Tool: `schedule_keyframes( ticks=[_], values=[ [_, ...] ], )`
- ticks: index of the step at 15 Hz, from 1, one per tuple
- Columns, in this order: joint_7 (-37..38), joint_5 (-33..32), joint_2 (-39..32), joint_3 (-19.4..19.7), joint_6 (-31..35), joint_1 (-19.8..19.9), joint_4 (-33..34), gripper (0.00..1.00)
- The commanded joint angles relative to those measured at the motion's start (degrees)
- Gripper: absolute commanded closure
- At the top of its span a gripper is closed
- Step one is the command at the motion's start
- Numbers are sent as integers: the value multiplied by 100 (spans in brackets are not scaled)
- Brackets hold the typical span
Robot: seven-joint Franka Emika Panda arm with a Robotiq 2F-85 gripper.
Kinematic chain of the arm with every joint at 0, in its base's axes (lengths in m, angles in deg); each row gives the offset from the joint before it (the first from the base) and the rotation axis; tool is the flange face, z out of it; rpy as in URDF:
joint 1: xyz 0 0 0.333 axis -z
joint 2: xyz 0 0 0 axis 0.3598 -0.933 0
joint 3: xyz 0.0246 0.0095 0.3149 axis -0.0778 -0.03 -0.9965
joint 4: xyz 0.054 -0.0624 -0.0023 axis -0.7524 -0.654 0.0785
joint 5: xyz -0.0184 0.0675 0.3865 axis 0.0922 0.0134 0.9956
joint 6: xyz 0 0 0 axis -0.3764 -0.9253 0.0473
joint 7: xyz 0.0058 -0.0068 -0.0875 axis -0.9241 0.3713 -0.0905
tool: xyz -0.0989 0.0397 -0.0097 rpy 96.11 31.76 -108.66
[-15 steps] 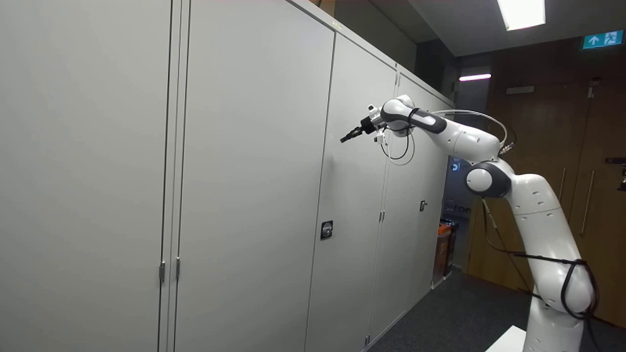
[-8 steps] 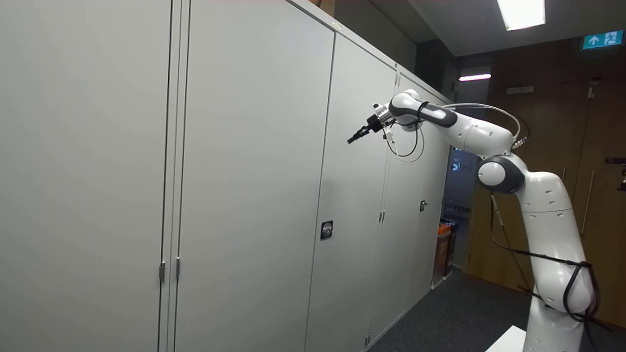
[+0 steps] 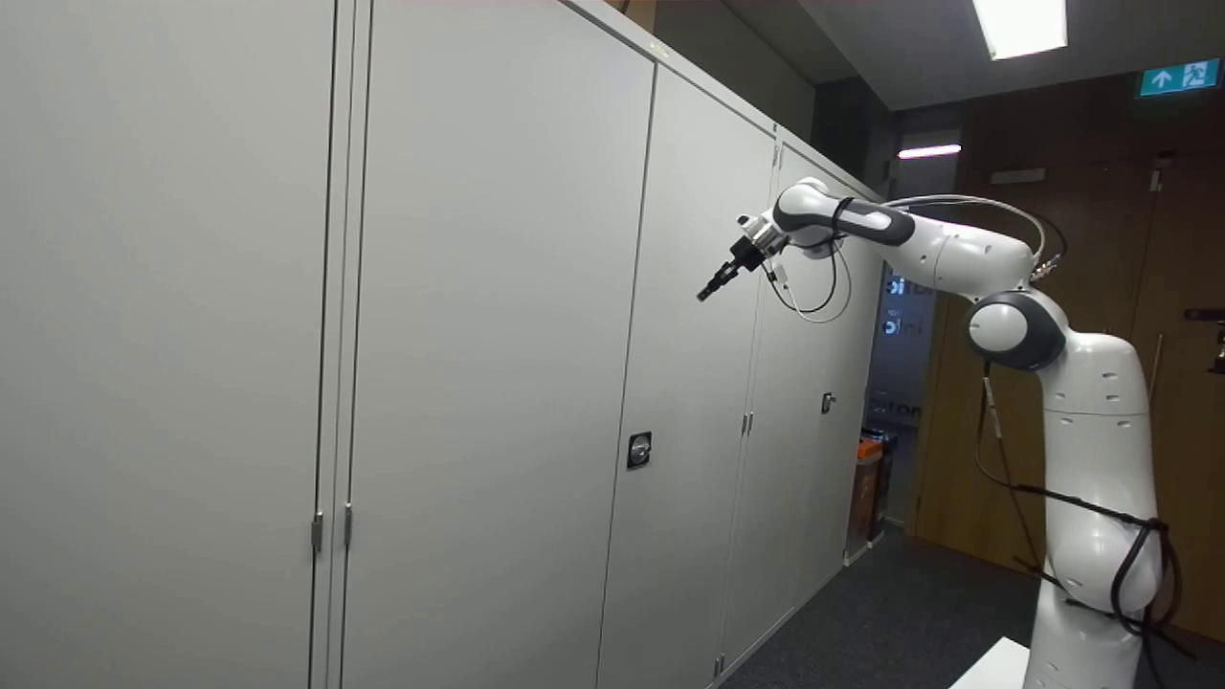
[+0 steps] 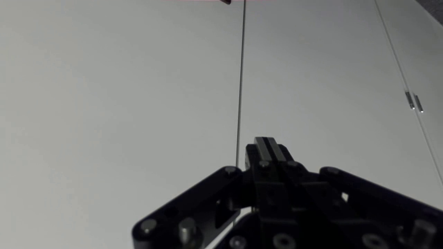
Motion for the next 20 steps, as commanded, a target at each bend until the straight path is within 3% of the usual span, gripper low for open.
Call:
schedule_keyframes(
  ticks=[1, 6, 9, 10, 20],
  values=[
    [-27, -179, 714, -21, -138, -79, -996, 100],
    [11, -478, 1202, -104, -120, -152, -1921, 100],
    [429, -702, 1499, -162, -168, -210, -2545, 100],
    [571, -679, 1566, -558, -196, 165, -2713, 100],
    [2020, -615, 2677, -927, -142, 329, -4457, 100]
  ],
)
